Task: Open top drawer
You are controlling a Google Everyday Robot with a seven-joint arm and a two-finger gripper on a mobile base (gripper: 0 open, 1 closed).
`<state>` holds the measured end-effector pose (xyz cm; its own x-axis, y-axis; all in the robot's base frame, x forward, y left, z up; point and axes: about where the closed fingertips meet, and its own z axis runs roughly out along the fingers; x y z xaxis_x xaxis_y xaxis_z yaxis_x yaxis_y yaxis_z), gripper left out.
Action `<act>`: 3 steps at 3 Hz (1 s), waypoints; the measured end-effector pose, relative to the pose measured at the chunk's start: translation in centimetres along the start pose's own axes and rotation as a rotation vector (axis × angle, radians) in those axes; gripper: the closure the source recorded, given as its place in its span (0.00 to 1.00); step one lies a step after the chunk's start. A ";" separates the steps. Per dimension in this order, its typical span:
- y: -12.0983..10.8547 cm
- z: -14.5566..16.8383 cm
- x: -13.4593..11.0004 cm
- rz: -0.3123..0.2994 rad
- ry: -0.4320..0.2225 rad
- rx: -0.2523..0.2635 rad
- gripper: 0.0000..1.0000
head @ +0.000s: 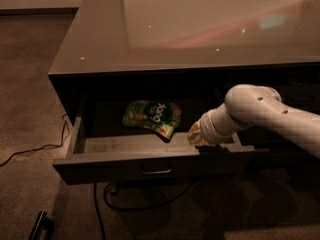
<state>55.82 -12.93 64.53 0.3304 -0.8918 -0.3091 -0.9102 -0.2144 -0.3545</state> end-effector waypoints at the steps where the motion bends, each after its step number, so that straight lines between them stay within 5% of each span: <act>1: 3.1 -0.8 -0.3 0.011 0.022 -0.015 1.00; 2: 5.8 -2.0 -0.6 0.028 0.033 -0.017 1.00; 3: 7.8 -2.3 -0.8 0.027 0.029 -0.053 0.81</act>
Offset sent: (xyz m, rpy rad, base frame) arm -0.0947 -0.0268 0.0027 -0.0376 0.0227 -0.0596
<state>47.88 -14.79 64.01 0.2985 -0.9088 -0.2916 -0.9309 -0.2098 -0.2991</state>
